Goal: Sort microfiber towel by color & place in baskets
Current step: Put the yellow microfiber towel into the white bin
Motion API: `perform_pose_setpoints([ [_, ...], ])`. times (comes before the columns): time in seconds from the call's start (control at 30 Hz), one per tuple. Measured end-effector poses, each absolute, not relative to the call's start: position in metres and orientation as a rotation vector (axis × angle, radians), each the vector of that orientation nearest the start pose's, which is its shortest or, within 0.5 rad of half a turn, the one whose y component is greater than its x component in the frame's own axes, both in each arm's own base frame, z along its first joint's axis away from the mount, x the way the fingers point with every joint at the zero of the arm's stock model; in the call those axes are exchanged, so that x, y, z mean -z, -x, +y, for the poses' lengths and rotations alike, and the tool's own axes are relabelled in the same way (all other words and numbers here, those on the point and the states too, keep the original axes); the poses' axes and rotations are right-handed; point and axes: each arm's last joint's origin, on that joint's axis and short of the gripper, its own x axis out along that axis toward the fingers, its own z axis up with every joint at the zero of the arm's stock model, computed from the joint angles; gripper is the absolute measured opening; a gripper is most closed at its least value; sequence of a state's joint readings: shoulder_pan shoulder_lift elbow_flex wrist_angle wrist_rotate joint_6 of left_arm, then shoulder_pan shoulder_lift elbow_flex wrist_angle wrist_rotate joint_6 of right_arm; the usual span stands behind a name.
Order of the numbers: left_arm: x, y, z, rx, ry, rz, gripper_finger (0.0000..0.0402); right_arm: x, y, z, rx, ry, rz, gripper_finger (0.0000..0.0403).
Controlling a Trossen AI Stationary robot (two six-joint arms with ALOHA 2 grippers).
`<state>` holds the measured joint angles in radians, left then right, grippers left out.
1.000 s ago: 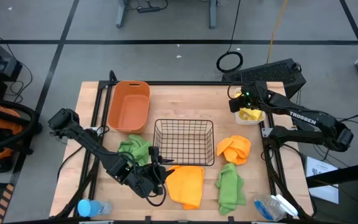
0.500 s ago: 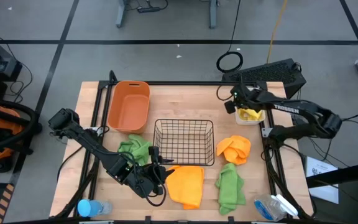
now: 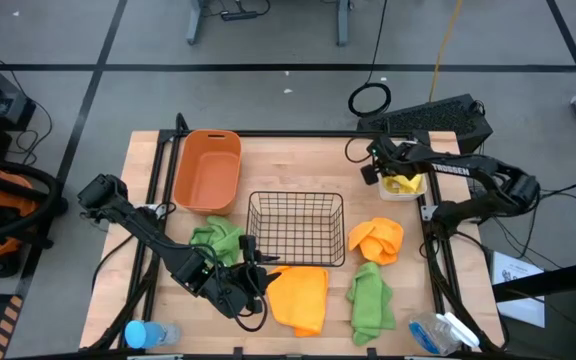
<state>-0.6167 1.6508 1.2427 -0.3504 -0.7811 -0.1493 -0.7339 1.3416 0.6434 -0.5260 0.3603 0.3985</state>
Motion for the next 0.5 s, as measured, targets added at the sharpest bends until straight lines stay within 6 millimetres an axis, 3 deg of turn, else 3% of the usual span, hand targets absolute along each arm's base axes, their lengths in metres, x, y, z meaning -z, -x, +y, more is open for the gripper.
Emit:
perform_pose_setpoints([
  [0.2, -0.263, -0.301, -0.189, -0.176, -0.336, 0.572, 0.0189, -0.155, -0.157, -0.155, 1.18, -0.532, 1.093, 0.0],
  [0.5, -0.263, -0.3, -0.189, -0.174, -0.336, 0.573, 0.0189, -0.191, -0.144, -0.14, 1.125, -0.558, 0.943, 0.0],
])
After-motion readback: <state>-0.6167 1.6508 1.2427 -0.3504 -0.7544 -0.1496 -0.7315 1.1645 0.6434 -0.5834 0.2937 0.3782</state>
